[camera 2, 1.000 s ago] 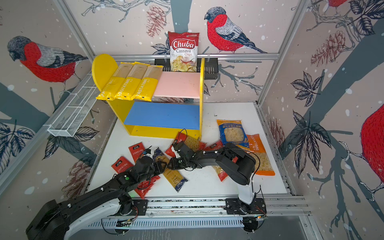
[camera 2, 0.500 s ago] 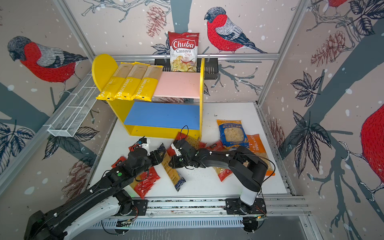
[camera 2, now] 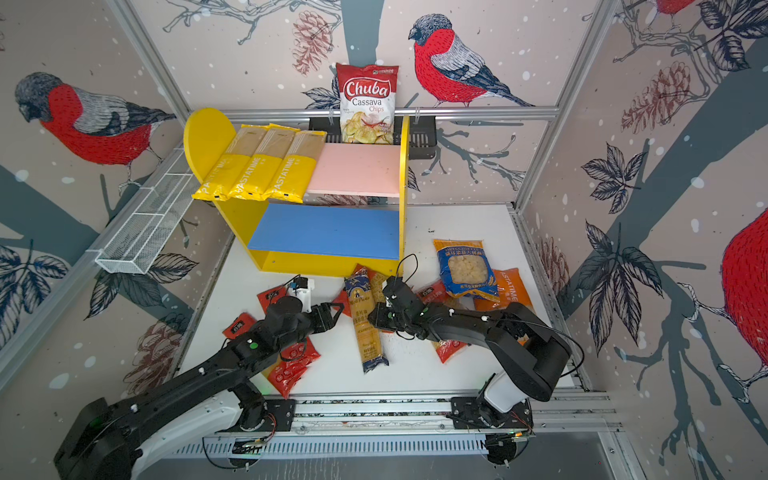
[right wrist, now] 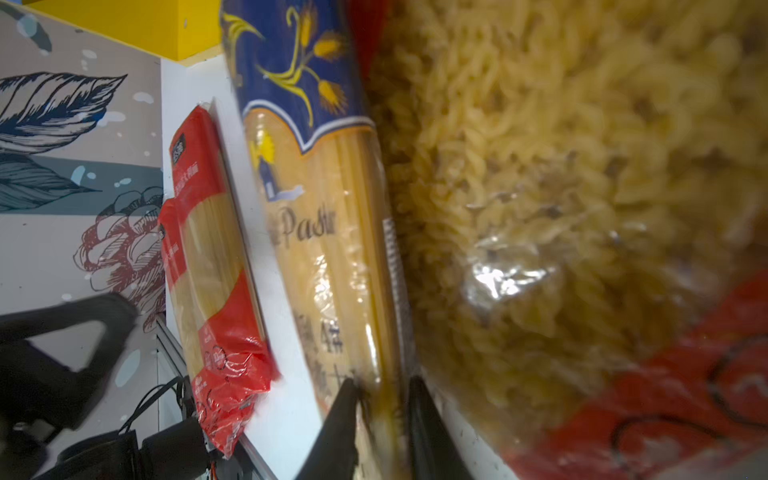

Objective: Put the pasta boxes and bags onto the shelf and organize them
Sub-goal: 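Grasp the blue-labelled Moli Pasta spaghetti pack with both grippers and tilt it upright, then lift the upright Moli Pasta pack with both grippers toward the pink shelf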

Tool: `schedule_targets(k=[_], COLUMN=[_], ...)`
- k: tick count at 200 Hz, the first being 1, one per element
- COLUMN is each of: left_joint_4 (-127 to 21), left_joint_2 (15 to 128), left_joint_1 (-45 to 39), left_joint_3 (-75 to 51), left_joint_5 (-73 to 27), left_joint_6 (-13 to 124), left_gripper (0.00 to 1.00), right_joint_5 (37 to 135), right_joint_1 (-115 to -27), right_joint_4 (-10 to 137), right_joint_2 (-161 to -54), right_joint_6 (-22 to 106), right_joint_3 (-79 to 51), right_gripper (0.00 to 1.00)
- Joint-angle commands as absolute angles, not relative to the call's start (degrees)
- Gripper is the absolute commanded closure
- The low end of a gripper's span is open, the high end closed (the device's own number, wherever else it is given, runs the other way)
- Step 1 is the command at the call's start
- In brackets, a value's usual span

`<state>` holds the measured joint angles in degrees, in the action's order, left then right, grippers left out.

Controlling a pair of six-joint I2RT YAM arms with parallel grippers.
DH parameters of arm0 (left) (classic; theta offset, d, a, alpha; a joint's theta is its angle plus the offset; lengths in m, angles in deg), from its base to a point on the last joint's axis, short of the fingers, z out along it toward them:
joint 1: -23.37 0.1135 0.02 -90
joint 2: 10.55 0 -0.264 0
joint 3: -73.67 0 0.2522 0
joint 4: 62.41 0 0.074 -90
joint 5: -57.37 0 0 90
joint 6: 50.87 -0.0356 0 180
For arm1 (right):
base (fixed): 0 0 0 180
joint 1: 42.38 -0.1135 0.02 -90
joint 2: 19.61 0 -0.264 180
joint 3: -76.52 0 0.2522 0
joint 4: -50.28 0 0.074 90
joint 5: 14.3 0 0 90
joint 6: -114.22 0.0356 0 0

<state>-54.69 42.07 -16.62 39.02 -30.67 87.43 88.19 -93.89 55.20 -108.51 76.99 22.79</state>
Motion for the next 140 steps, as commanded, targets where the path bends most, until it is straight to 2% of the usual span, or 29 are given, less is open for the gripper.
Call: schedule_targets(k=[1,35,70,91,112,140], left_joint_4=[-64.54,-71.16,-77.78,-79.49,-79.26,-74.36], left_joint_2=[44.48,48.2,51.75,53.94,53.64,48.74], left_joint_1=[-17.05,-17.46,-17.41,-17.32,-16.51,-14.51], left_joint_3=[41.55,45.05,47.59,47.72,47.22,44.99], left_joint_5=[-26.64,-24.22,-22.69,-21.67,-19.8,-18.11], left_joint_6=[89.87,90.65,92.22,92.48,92.19,89.33], left_gripper=[0.42,0.44,0.49,0.54,0.57,0.55], right_joint_5=[89.54,97.06,101.49,103.4,103.68,103.9], right_joint_1=[-94.11,-92.21,-91.87,-92.2,-92.48,-92.7], right_joint_4=[51.05,47.06,42.01,37.5,34.39,32.9], right_joint_2=[-108.65,-108.37,-110.65,-112.36,-112.08,-108.08], right_joint_6=[78.07,74.35,72.31,73.05,74.03,73.52], right_joint_3=[23.96,28.16,30.3,30.8,31.61,32.61], right_gripper=[0.66,0.53,0.5,0.55,0.7,0.82])
